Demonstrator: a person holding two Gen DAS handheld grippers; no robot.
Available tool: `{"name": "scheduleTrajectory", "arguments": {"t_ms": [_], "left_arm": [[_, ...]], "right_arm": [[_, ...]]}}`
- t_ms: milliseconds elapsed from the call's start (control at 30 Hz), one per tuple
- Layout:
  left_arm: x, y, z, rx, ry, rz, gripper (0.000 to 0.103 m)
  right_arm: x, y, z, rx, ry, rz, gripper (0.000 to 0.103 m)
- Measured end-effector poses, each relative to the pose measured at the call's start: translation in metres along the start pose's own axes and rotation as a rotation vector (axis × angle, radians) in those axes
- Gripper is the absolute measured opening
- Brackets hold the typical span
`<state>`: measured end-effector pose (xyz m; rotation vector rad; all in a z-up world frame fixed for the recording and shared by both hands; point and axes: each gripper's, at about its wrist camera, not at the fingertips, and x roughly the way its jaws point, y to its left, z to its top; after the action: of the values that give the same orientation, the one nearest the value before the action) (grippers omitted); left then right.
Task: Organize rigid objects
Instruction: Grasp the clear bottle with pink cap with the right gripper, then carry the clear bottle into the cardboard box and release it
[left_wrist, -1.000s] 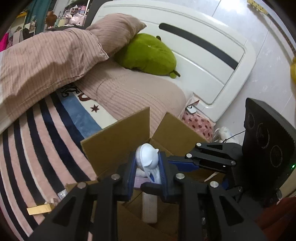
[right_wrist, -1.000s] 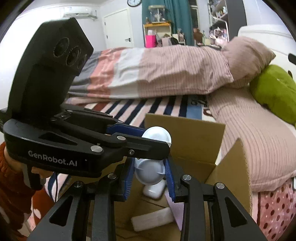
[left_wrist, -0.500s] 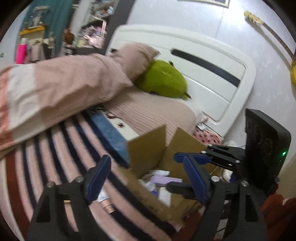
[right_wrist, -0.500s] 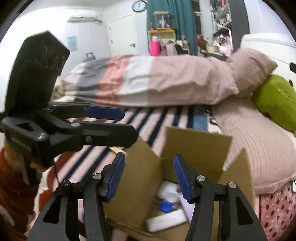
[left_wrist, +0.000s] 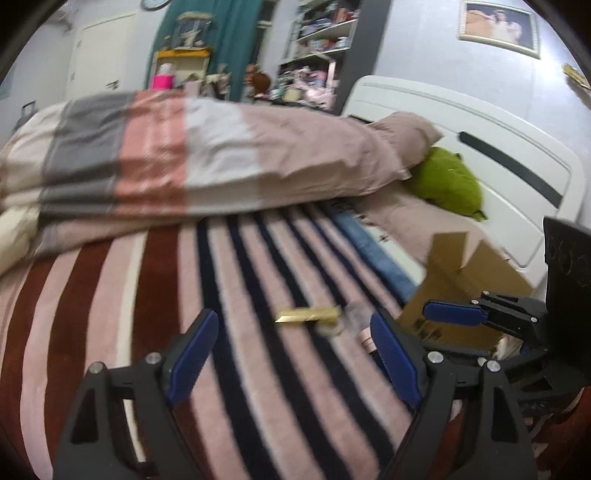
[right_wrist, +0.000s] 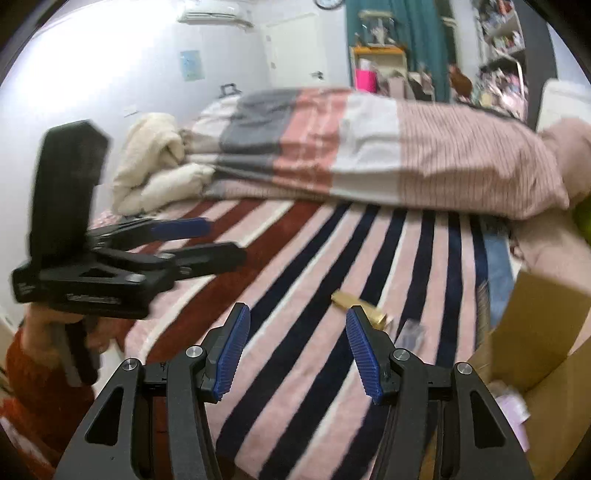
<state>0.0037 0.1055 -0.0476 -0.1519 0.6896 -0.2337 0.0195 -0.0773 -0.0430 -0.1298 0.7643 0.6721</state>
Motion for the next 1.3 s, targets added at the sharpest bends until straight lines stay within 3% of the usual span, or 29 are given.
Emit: {"name": "scheduleTrajectory", "arguments": {"t_ms": [267,400,600,633,700,800,1000,1233,1300], "left_arm": [[0.023,0.03,-0.044,-0.041,0.055,-0.021,0.082],[0.031,0.035,-0.05,-0.055,0.059,-0.059,0.082],[0.039,0.044,-0.049,-0.067,0.066,-0.064,0.082],[0.04,0.045,-0.049,-0.069,0.067,-0.064,0.082],[0.041,0.047,-0.05,-0.075,0.069,-0.065,0.082],[0.042,0.048,-0.049,-0.079,0.069,-0.073,0.082],[0.033,0.041,-0.043,-0.081,0.053,-0.125,0.082],[0.012,0.021,-0.022,-0.064,0.01,-0.18,0.082],[0.007,0.015,-0.015,-0.07,0.001,-0.231,0.082]], "right_arm": [[0.059,-0.043,-0.042,0.189,0.067,-0.243,0.051],[0.077,-0.061,-0.048,0.188,0.086,-0.36,0.051],[0.108,-0.083,-0.047,0.204,0.133,-0.42,0.05],[0.112,-0.086,-0.047,0.213,0.141,-0.423,0.048],[0.121,-0.092,-0.046,0.225,0.163,-0.433,0.03],[0.12,-0.09,-0.045,0.208,0.157,-0.449,0.028],[0.096,-0.06,-0.037,0.176,0.105,-0.345,0.027],[0.051,-0.012,-0.013,0.06,0.029,-0.135,0.027],[0.04,0.0,-0.008,0.019,0.007,-0.089,0.027]]}}
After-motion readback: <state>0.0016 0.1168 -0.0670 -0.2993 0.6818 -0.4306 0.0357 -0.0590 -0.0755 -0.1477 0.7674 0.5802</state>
